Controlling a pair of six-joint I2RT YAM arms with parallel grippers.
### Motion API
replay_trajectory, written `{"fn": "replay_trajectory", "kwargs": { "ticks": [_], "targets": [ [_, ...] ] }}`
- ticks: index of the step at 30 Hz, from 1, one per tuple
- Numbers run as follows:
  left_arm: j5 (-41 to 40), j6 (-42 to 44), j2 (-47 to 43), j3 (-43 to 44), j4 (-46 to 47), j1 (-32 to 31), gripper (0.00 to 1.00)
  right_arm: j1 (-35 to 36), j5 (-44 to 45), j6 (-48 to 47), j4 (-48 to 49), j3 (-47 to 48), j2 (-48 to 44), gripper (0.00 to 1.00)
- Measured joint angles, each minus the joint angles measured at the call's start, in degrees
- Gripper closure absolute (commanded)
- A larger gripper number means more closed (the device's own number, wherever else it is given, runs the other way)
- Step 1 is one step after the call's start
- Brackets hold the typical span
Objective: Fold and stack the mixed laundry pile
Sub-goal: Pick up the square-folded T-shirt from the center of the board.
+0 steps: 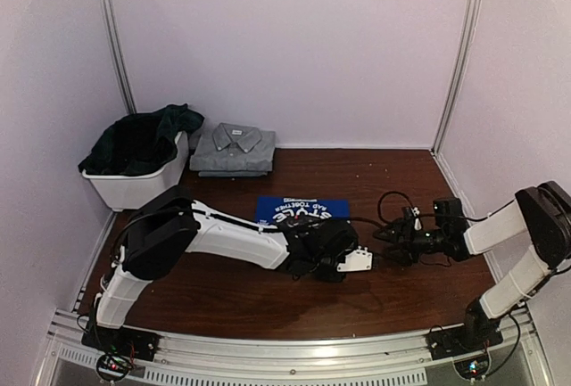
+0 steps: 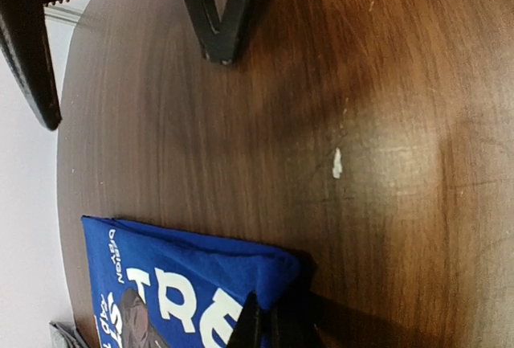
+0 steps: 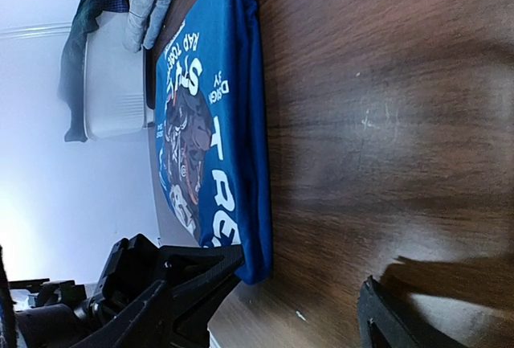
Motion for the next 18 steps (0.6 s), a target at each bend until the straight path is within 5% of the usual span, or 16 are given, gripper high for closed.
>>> {"fn": "replay_trajectory", "kwargs": {
  "ticks": [18],
  "targets": [
    [6.16,-4.26,-7.52,-6.62,5.99,2.08,1.00,8.22,-1.05,13.49,19.91,0.39,11.45,0.20]
  ]
}}
